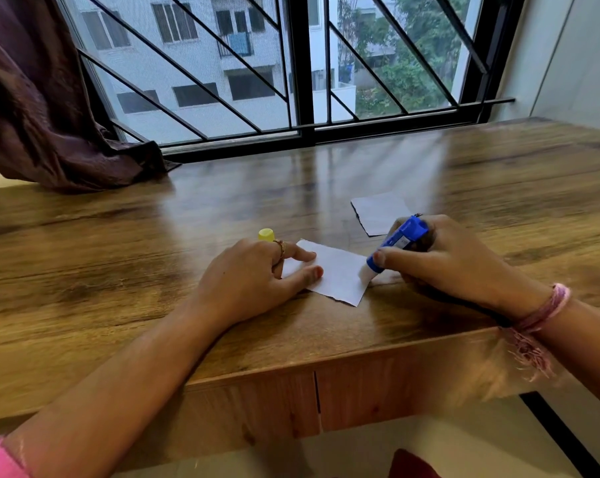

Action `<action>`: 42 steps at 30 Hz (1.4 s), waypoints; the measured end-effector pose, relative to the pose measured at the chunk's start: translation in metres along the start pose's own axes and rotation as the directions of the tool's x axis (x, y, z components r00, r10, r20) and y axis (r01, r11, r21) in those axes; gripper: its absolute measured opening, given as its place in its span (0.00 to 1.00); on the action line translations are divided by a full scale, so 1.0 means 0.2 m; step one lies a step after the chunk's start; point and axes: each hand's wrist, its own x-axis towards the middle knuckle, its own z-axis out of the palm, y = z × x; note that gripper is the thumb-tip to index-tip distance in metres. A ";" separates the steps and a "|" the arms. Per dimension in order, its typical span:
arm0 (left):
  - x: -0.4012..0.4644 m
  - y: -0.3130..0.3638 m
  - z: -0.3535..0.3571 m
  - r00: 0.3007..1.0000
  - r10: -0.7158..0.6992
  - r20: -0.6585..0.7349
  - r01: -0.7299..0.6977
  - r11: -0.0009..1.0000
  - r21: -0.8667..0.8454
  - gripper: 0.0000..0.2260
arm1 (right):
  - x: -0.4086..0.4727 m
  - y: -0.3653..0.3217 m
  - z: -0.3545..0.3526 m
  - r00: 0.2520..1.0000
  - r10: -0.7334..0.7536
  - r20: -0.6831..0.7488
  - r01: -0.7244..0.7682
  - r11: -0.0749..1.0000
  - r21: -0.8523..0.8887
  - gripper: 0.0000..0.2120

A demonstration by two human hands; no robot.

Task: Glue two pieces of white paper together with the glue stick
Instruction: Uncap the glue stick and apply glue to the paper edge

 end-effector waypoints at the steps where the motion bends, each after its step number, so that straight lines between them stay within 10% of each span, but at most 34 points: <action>1: 0.00 0.00 0.00 1.000 0.001 0.001 -0.001 1.000 -0.002 0.16 | 0.00 0.00 0.00 1.000 -0.007 0.000 0.007 1.000 -0.006 0.08; 42: 0.01 -0.02 0.01 1.000 0.010 -0.007 -0.010 1.000 0.012 0.20 | -0.03 -0.02 0.02 0.975 -0.172 0.143 0.189 0.975 -0.114 0.08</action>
